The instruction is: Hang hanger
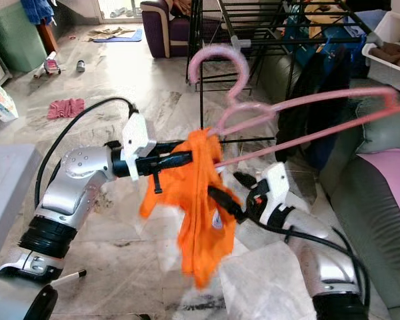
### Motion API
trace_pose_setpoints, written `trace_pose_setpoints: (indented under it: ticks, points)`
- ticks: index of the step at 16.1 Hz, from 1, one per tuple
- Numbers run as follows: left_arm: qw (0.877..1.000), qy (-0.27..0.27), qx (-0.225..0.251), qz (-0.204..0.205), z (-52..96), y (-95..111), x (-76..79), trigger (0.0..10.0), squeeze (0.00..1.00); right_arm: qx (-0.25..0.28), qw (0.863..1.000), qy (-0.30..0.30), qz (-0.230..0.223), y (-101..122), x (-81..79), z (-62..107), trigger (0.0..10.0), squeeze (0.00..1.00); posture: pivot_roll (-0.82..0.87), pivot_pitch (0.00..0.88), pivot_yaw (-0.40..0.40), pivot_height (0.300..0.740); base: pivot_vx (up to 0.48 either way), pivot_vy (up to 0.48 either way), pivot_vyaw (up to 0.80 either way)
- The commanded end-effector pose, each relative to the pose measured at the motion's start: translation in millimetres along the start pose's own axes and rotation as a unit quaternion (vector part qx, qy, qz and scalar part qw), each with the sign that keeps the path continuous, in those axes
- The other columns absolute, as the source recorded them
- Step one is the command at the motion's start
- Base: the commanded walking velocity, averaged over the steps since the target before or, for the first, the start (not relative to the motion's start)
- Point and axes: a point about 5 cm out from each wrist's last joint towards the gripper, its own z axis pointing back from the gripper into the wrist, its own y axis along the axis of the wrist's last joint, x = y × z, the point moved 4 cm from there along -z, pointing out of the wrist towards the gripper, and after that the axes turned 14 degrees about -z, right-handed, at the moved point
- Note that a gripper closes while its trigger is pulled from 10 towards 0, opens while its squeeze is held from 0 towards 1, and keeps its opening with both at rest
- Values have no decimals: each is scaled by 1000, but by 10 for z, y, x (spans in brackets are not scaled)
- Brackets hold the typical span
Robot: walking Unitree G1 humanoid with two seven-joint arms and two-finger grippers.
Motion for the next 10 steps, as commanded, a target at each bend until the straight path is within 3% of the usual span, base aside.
trace_pose_setpoints:
  ticks: [1, 6, 10]
  points:
    - [1000, 4, -8, -11, 40, -32, -16, 0, 0, 0, 1000, 6, 2, 75, 28, 105, 10000, 0, -3, 69, -8, 740, 0, 0, 0]
    - [1000, -1, -21, -8, 64, -44, -7, 0, 0, -14, 1000, 12, 15, 145, 86, 186, 10000, 0, -7, 64, 0, 740, 0, 0, 0]
    - [1000, -17, 9, -22, -4, 156, 0, 0, 0, -38, 999, 6, 28, 20, 116, 185, 10000, 0, -4, 70, -3, 740, 0, 0, 0]
